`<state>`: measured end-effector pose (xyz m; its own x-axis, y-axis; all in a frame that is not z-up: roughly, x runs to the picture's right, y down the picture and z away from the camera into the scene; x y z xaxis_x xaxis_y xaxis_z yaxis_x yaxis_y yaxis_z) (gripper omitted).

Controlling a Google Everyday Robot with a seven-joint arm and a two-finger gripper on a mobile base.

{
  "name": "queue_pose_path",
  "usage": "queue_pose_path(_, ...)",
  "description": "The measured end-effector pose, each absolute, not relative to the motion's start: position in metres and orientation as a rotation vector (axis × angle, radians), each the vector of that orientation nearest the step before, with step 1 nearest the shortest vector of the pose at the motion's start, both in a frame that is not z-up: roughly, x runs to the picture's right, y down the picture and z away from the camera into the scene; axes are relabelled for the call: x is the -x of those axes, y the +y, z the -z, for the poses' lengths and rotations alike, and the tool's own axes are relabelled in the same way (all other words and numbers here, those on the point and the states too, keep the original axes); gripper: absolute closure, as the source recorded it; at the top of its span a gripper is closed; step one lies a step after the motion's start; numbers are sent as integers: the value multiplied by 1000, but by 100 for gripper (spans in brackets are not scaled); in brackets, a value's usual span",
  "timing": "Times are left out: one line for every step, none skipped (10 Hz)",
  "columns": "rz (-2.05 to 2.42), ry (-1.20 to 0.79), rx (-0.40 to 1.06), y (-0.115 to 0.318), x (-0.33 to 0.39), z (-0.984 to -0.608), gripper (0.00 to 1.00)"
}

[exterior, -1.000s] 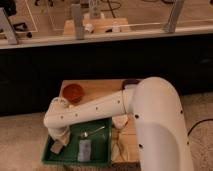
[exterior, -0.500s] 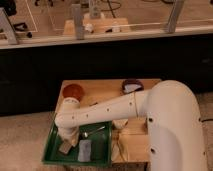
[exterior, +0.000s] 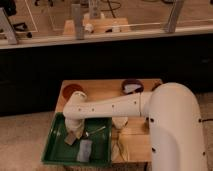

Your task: Wipe tray with eraser

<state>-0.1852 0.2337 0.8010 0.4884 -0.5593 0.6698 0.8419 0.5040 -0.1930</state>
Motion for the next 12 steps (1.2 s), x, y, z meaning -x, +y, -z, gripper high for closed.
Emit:
queue_pose_path(911, -585, 545, 228, 192, -804, 100)
queue_pose_path(929, -594, 537, 224, 203, -804, 100)
queue_pose_path(948, -603, 532, 224, 212, -803, 100)
queue_pose_path(974, -620, 524, 223, 224, -801, 100)
queue_pose_path(989, -639, 514, 223, 229, -798, 100)
queue_pose_path(1008, -661, 505, 226, 237, -792, 100)
queue_pose_path(1029, -678, 502, 234, 243, -785, 100)
queue_pose_path(1056, -689, 501, 243, 249, -776, 100)
queue_pose_path(1075, -697, 505, 254, 253, -768, 100)
queue_pose_path(1090, -703, 509, 262, 255, -761, 100)
queue_pose_path(1096, -702, 515, 268, 254, -757, 100)
queue_pose_path(1091, -695, 520, 272, 247, -755, 100)
